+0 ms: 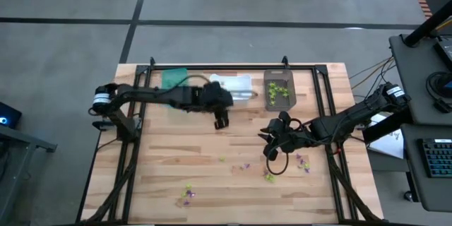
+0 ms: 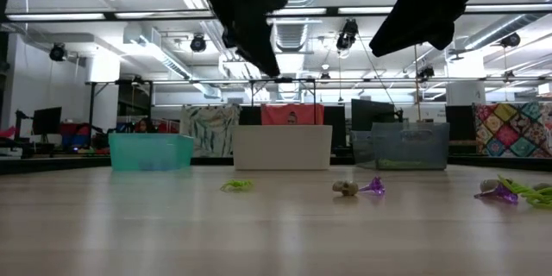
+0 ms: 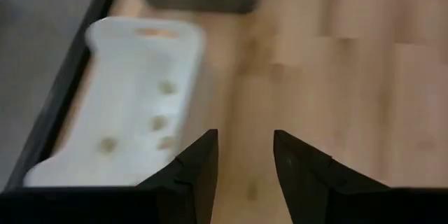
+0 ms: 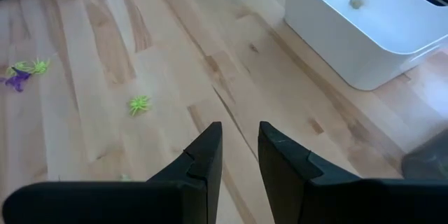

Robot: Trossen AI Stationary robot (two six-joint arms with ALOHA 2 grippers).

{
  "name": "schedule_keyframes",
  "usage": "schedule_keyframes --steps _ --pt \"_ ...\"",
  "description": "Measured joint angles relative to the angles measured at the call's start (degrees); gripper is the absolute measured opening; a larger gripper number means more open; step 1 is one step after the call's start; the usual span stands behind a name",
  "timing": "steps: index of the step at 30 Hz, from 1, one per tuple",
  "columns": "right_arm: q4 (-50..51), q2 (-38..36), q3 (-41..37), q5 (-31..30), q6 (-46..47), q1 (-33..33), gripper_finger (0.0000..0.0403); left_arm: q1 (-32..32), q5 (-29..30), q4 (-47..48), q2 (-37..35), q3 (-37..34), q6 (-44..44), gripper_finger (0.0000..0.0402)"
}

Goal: Sort Halloween decoration
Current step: Put the white skull toy into the white bin

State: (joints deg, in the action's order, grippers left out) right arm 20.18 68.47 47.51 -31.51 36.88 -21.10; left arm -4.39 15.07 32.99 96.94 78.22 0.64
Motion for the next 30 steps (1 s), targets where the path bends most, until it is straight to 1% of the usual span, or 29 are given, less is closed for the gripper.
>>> schedule_keyframes --steps 5,9,14,16,18,24,30 --pt "-0.2 0.0 -0.1 -0.1 0.0 0.0 0.0082 8.1 -0.1 -0.1 -0.4 -0.1 0.8 0.0121" --pt "-2.5 0.9 -0.7 -0.1 -0.3 0.0 0.0082 14.0 0.0 -0.4 0.0 -0.9 0.8 0.0121" --pt "-3.3 4.1 -0.9 -0.1 -0.4 0.0 0.0082 19.7 0.3 -2.3 -0.1 -4.6 0.8 0.0121" --pt "-3.5 5.6 -0.9 0.0 -0.4 0.0 0.0082 21.7 0.3 -4.7 -0.1 -6.5 1.1 0.0121" --pt "-5.1 7.0 -0.9 0.0 -0.9 0.0 0.0082 23.5 0.3 -7.8 -0.2 -8.7 1.9 0.0121" --pt "-10.0 10.4 -0.9 0.9 -9.1 0.0 0.0082 26.9 0.4 -13.8 -0.2 -13.4 4.0 0.0121" --pt "-14.9 12.5 -0.9 7.1 -12.9 0.0 0.0082 28.7 0.4 -13.5 -0.3 -15.0 6.8 0.0121"
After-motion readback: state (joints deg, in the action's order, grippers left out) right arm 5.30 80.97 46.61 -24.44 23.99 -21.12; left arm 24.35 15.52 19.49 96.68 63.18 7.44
